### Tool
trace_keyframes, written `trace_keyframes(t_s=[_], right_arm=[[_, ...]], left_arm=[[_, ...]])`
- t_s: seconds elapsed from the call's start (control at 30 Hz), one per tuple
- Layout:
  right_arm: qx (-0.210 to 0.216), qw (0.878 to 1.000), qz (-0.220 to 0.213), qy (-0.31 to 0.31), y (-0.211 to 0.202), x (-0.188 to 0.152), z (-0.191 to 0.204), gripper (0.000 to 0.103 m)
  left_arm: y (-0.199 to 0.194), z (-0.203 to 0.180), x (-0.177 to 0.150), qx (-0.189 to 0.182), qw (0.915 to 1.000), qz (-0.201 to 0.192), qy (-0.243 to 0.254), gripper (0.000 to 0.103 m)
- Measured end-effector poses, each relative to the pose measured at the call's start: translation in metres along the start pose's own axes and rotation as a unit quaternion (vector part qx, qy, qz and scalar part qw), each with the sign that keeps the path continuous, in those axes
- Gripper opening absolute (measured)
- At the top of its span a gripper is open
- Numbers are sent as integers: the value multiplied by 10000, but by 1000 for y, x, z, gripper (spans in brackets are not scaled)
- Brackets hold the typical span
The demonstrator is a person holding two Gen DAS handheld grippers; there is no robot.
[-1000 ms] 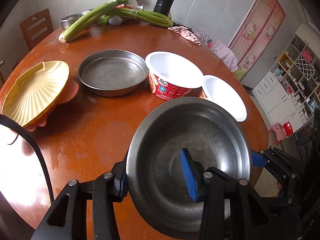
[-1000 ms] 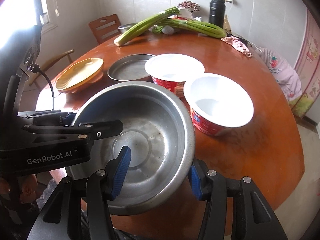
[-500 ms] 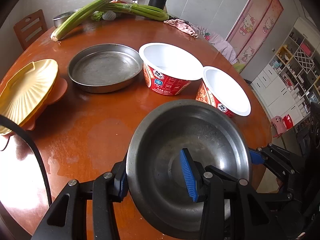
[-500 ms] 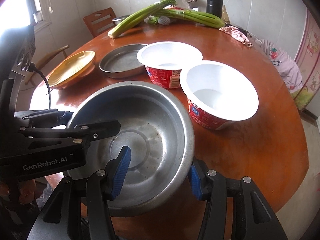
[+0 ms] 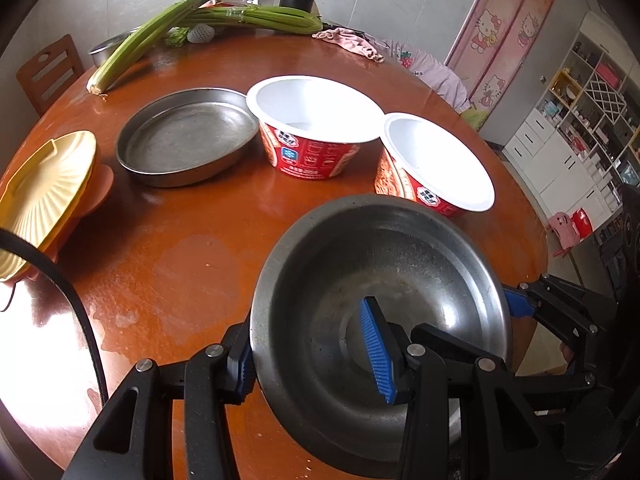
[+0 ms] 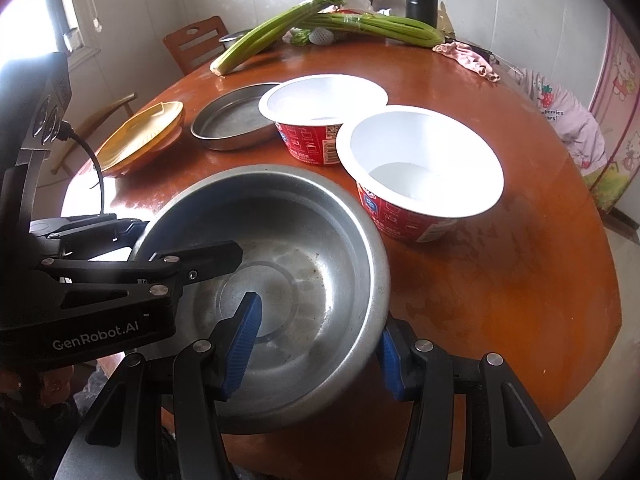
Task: Organize plates and bowls
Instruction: 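Carry the steel bowl with the right gripper, lower it onto the table, open, then move the right gripper to the larger white red-printed bowl and grasp its rim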
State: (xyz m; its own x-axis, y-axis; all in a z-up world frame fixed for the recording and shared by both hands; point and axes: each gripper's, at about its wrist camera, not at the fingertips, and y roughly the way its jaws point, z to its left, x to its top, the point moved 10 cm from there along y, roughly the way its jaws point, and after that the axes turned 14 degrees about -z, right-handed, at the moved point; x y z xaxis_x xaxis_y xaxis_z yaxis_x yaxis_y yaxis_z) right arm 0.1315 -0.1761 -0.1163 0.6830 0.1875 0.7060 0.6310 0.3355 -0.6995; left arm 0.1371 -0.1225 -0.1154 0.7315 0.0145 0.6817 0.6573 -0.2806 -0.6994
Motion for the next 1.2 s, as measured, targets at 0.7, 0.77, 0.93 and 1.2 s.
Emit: trace_keyframes(t_s=[0.7,0.77,0.93,1.2], right_arm=[[-109,9998,-108,-91,-10,-1,-7,57],[-163,9998,-132,-55,-12,0,-11,57],[-269,9993,-273,49,-22,7,-23,57],[-416,9978,-478,174,-39,24,-42,57]], left_arm=[[-12,11,5,86,9998,-137,-113,56],[-16,14,8,133,9996,-192,-138,57],[-28,10,22,78,9992,-383,-114,60],[-31,-6,49,-19,9990,-455,20,60]])
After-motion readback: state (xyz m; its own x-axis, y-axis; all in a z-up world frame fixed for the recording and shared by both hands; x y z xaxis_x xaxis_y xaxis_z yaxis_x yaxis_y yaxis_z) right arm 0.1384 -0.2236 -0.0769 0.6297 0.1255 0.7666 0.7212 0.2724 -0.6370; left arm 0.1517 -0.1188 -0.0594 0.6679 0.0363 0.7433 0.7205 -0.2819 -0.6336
